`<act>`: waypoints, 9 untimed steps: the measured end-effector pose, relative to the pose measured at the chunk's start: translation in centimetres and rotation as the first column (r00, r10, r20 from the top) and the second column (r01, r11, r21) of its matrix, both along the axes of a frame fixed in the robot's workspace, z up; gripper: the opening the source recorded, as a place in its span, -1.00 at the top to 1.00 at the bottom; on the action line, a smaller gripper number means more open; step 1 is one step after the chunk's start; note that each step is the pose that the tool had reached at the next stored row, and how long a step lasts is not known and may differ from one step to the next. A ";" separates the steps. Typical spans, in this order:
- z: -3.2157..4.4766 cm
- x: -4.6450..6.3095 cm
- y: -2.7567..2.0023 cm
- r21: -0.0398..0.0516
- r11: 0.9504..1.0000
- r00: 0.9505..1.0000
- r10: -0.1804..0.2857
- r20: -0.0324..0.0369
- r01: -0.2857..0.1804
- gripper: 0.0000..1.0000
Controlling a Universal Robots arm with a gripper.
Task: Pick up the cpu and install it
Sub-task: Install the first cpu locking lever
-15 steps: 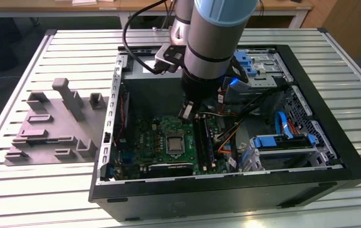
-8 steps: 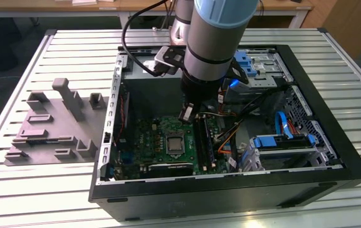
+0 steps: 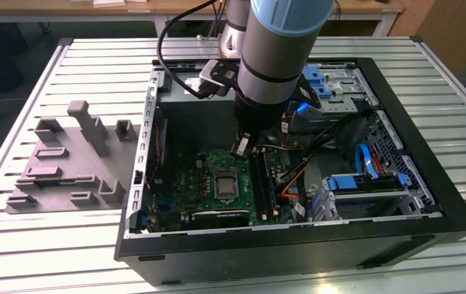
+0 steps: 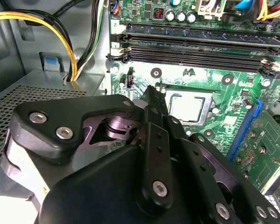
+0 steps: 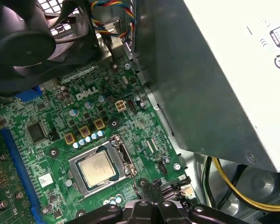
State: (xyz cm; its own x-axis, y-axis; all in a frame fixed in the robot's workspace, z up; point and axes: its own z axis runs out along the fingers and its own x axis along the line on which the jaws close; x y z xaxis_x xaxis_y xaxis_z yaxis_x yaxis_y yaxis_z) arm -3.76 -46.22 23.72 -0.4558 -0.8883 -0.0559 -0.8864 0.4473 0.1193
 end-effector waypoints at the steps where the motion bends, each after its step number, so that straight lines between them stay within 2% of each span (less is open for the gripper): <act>1: 0.00 0.0 0.00 0.000 1.000 1.000 0.000 0.000 0.000 0.79; 8: -0.07 0.0 -0.02 0.000 1.000 1.000 0.000 0.000 0.000 0.79; 9: -0.06 0.0 -0.15 0.000 1.000 1.000 0.000 0.000 0.000 0.79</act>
State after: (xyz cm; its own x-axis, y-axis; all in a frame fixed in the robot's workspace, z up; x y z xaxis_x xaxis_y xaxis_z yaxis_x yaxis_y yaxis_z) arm -3.80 -46.37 23.66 -0.4555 -0.8885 -0.0559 -0.8866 0.4470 0.1194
